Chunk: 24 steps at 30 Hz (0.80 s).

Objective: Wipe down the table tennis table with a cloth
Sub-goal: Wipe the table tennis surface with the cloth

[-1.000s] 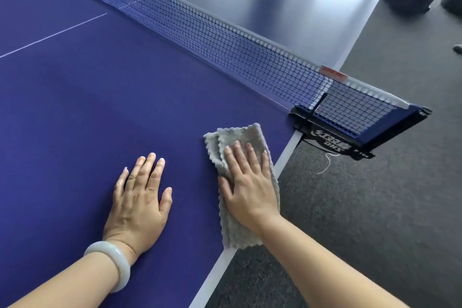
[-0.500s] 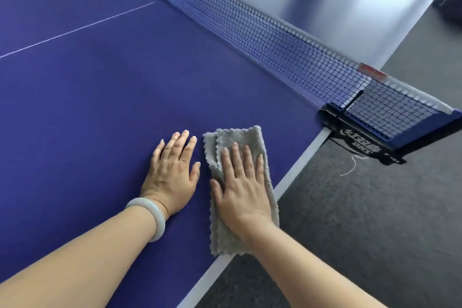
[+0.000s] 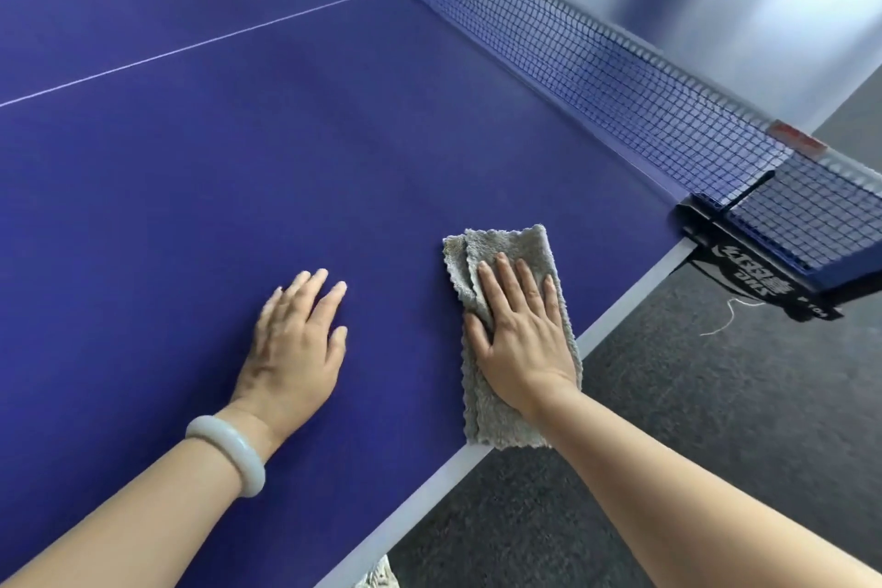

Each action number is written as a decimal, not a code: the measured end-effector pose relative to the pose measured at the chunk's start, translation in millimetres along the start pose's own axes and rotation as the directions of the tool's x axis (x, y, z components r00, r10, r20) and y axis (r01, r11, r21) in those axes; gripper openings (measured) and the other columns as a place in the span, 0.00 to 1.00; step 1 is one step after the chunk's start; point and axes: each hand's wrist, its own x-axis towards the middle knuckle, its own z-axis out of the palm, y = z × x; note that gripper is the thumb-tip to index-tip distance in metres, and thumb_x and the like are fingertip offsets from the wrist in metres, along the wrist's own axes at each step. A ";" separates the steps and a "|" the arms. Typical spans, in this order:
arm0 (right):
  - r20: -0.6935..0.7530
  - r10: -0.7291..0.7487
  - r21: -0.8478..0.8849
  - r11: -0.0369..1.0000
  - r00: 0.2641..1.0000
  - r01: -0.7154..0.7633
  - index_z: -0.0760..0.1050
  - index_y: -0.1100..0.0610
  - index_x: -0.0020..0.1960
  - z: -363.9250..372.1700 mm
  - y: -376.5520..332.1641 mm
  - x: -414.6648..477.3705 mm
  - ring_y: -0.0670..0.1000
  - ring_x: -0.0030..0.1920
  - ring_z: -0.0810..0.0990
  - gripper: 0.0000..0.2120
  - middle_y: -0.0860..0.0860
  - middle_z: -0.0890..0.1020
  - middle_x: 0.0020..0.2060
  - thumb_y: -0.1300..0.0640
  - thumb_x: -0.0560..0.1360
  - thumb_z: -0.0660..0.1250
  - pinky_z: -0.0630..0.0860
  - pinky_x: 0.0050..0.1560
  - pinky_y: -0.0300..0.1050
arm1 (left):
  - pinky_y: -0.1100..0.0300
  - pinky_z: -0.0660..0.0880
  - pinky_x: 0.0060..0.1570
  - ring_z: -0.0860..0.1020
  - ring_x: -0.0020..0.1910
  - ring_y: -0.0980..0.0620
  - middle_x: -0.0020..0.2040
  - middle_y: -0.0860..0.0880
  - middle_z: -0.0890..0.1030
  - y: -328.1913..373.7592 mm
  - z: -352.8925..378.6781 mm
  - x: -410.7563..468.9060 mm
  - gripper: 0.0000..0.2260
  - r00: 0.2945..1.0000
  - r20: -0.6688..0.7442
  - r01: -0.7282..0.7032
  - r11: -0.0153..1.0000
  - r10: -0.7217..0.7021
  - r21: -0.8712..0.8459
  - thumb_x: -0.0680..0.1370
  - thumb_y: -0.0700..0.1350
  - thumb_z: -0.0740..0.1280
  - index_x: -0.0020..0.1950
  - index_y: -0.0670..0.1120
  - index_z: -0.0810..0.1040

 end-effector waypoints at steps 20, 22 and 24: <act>0.025 -0.274 -0.006 0.962 0.961 0.275 0.50 0.45 0.81 -0.2 -29.1 -28.3 0.46 0.80 0.44 0.26 0.45 0.50 0.80 0.44 0.84 0.47 0.43 0.80 0.49 | 0.49 0.50 0.77 0.56 0.78 0.48 0.79 0.46 0.59 -53.8 -0.9 -75.0 0.24 0.982 -0.088 0.175 0.980 -0.167 0.096 0.82 0.48 0.53 0.78 0.48 0.62; 0.022 -0.042 0.011 0.999 0.999 0.041 0.46 0.47 0.81 2.7 -37.0 -15.2 0.46 0.80 0.41 0.27 0.46 0.47 0.81 0.45 0.84 0.46 0.40 0.79 0.51 | 0.49 0.49 0.77 0.55 0.79 0.49 0.79 0.47 0.58 -56.2 1.6 -75.2 0.23 0.981 -0.091 0.178 0.978 -0.168 0.110 0.82 0.47 0.56 0.79 0.49 0.61; 0.016 0.093 0.036 0.995 0.996 -0.093 0.42 0.50 0.82 13.2 -72.4 -23.1 0.49 0.80 0.38 0.29 0.48 0.43 0.81 0.46 0.83 0.43 0.37 0.79 0.53 | 0.50 0.49 0.77 0.54 0.79 0.49 0.80 0.47 0.57 -57.9 1.9 -74.9 0.24 0.982 -0.091 0.175 0.978 -0.165 0.116 0.82 0.48 0.56 0.79 0.49 0.60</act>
